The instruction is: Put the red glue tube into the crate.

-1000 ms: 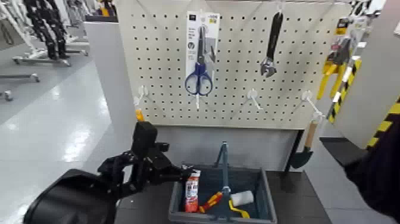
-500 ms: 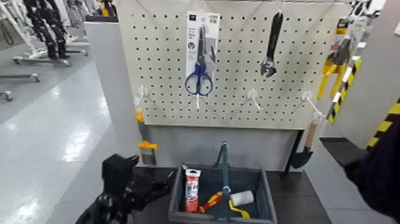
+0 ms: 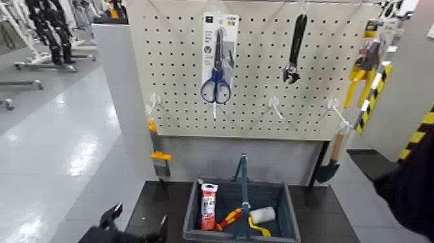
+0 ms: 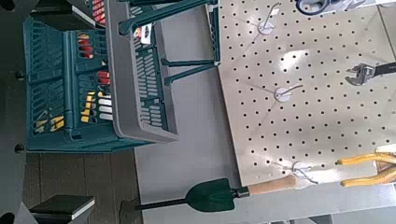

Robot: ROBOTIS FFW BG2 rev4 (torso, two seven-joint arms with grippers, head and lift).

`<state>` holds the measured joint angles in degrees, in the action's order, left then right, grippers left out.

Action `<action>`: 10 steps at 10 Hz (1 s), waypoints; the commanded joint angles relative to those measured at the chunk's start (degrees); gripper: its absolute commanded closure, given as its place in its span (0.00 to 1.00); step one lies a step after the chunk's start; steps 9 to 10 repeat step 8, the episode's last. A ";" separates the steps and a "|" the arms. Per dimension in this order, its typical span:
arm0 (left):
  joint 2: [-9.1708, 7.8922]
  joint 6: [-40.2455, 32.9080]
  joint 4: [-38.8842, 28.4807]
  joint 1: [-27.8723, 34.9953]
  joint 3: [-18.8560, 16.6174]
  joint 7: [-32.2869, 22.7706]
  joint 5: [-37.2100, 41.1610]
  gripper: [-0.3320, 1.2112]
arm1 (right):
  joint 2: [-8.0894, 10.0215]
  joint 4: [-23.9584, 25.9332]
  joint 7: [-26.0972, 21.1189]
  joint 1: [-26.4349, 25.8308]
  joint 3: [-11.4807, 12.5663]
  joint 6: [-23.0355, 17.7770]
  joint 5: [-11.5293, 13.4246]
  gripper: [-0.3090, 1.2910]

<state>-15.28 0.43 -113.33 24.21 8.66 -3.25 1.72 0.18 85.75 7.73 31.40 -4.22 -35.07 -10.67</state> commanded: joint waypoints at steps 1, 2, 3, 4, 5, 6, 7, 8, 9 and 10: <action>-1.33 -4.82 1.00 4.35 -1.46 -1.41 1.27 0.30 | -7.38 0.21 0.00 0.24 0.26 0.00 0.04 0.19; -0.98 -9.92 3.20 4.79 -1.90 -1.41 1.27 0.30 | -7.38 0.39 0.00 0.33 0.35 0.00 -0.05 0.20; -1.07 -14.23 5.57 5.05 -1.98 -1.59 1.18 0.30 | -7.38 0.39 0.00 0.33 0.35 0.00 0.04 0.20; -0.98 -15.63 6.54 5.05 -1.72 -2.29 1.54 0.30 | -7.38 0.39 -0.09 0.33 0.44 0.18 -0.05 0.20; -0.63 -15.63 6.63 5.05 -1.81 -2.20 1.54 0.30 | -7.38 0.56 0.00 0.42 0.44 0.53 0.04 0.21; -0.54 -15.63 6.63 5.05 -1.72 -2.20 1.45 0.30 | -7.38 0.74 -0.09 0.42 0.52 0.88 0.04 0.23; -0.72 -15.63 6.63 4.79 -1.54 -2.03 1.36 0.30 | -7.38 0.83 -0.09 0.50 0.52 1.23 0.04 0.25; -0.81 -15.55 6.63 4.79 -1.46 -2.03 1.45 0.30 | -7.38 0.83 -0.09 0.50 0.44 1.41 0.04 0.27; -0.81 -15.55 6.63 4.79 -1.46 -2.03 1.45 0.30 | -7.38 0.83 -0.09 0.50 0.44 1.41 0.04 0.27; -0.81 -15.55 6.63 4.79 -1.46 -2.03 1.45 0.30 | -7.38 0.83 -0.09 0.50 0.44 1.41 0.04 0.27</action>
